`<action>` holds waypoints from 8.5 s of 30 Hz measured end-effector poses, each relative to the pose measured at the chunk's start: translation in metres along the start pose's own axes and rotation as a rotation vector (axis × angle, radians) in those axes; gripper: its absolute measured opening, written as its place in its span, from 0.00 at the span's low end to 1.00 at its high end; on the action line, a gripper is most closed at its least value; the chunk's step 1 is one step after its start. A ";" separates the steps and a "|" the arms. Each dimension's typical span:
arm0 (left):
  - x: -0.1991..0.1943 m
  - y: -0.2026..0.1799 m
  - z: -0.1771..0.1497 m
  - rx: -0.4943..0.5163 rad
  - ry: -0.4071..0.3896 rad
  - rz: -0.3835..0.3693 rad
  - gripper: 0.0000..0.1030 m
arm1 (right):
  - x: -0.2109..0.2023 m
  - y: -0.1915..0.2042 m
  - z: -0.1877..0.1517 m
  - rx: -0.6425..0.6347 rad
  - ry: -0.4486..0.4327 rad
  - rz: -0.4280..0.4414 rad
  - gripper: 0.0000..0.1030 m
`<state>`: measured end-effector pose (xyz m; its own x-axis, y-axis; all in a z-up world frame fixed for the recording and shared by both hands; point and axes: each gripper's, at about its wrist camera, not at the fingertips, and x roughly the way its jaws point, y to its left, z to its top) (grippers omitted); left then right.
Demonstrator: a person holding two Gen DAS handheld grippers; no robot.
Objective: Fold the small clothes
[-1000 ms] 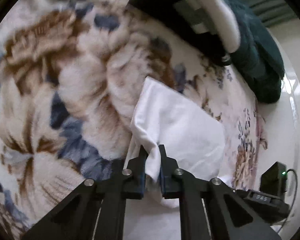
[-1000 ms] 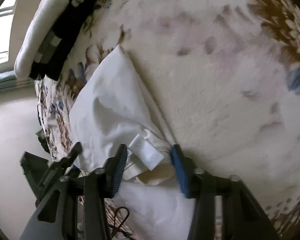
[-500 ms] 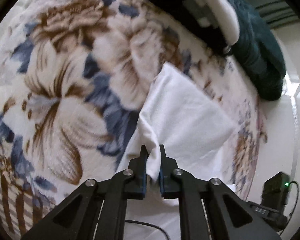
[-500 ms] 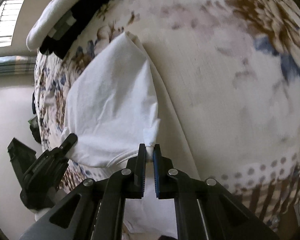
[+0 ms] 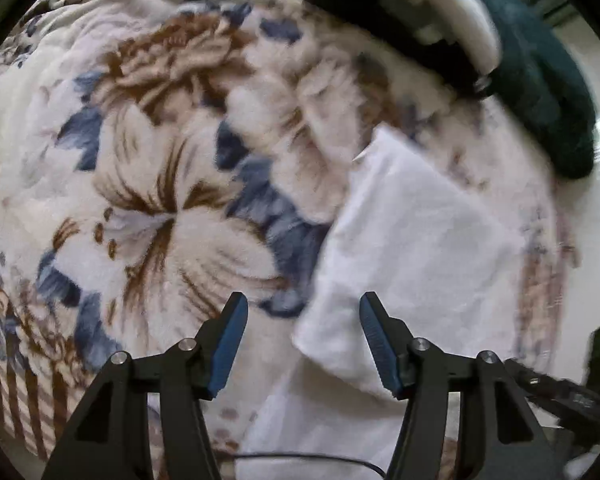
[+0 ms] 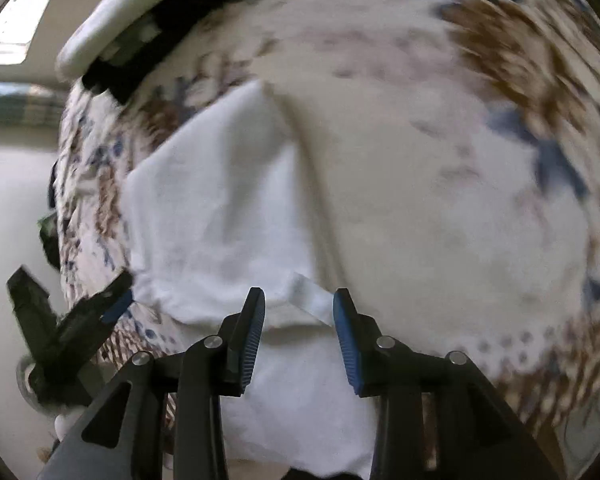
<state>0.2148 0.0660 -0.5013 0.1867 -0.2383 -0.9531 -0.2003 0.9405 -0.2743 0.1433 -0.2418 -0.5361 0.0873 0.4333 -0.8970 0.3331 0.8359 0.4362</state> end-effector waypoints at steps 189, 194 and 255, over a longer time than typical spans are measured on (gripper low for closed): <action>-0.015 0.011 -0.019 0.384 0.166 -0.006 0.05 | 0.028 -0.008 0.017 0.058 0.080 -0.016 0.09; -0.008 0.038 0.001 0.043 0.144 -0.343 0.68 | 0.016 -0.029 0.022 0.126 0.033 0.105 0.52; -0.085 -0.096 0.321 0.131 -0.389 -0.107 0.40 | -0.061 0.213 0.408 -0.279 -0.353 0.130 0.43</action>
<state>0.5265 0.0740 -0.3527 0.5539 -0.2506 -0.7940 -0.0412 0.9442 -0.3268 0.5920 -0.2272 -0.4173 0.4417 0.4396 -0.7821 0.0373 0.8620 0.5056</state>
